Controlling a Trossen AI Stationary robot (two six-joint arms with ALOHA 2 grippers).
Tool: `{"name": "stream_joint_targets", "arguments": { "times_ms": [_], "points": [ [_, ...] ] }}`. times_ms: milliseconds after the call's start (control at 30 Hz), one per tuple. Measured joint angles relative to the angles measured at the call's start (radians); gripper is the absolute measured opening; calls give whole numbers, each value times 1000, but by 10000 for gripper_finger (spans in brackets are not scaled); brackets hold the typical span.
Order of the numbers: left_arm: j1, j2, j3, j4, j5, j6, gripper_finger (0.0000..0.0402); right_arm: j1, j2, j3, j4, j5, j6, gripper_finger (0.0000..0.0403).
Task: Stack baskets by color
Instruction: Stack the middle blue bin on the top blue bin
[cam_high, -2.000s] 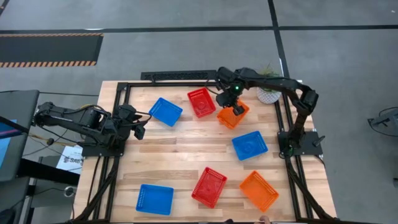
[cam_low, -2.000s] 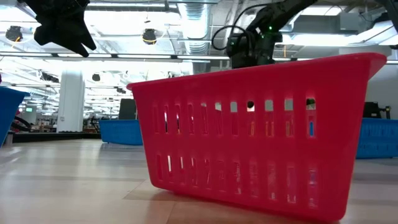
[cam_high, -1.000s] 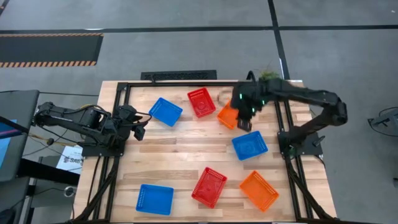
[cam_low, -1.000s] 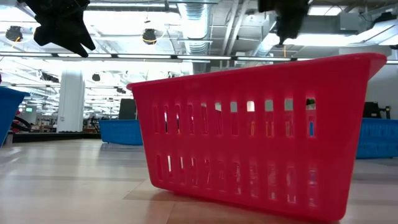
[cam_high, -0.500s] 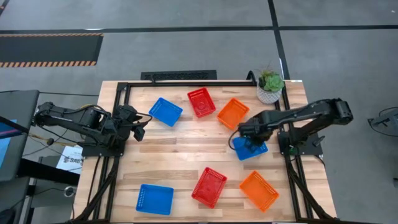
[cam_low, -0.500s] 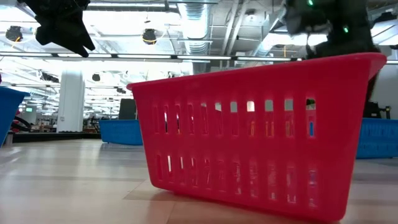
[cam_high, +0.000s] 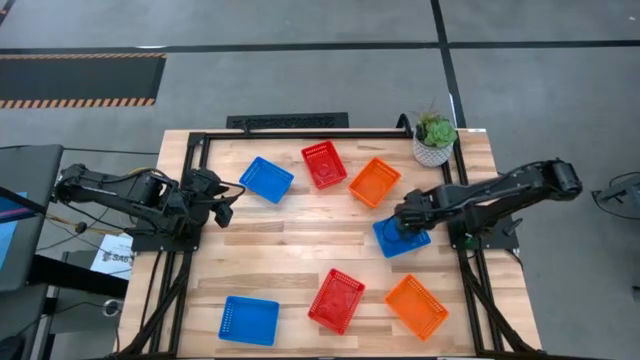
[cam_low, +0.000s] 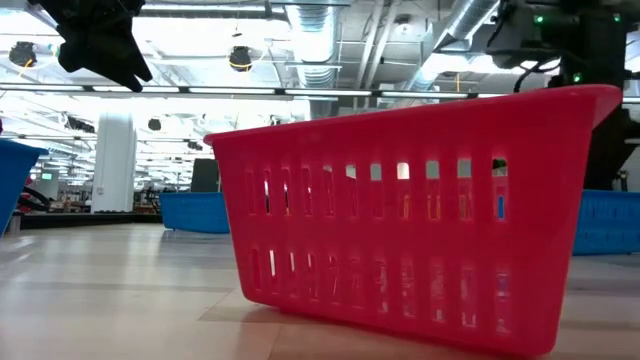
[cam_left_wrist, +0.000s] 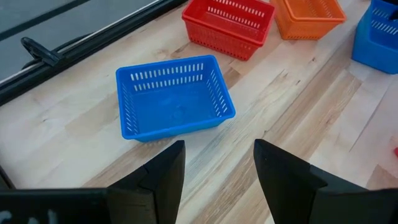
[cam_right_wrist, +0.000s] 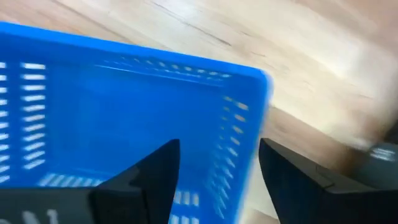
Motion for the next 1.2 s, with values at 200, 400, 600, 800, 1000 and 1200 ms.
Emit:
{"name": "stream_joint_targets", "arguments": {
  "times_ms": [200,400,600,800,1000,1200],
  "points": [
    [0,0,0,0,1,0,180,0,0,-58,32,-8,11,232],
    [0,0,0,0,1,0,180,-2,0,-62,40,-26,19,180],
    [0,0,0,0,1,0,180,-2,0,-62,38,-35,4,67],
    [0,0,0,0,1,0,180,-2,0,-61,52,-38,-16,14],
    [0,0,0,0,1,0,180,-2,-6,-48,55,-41,-36,8],
    [0,0,0,0,1,-1,180,-18,-64,37,23,-41,-89,6]
  ]
}}
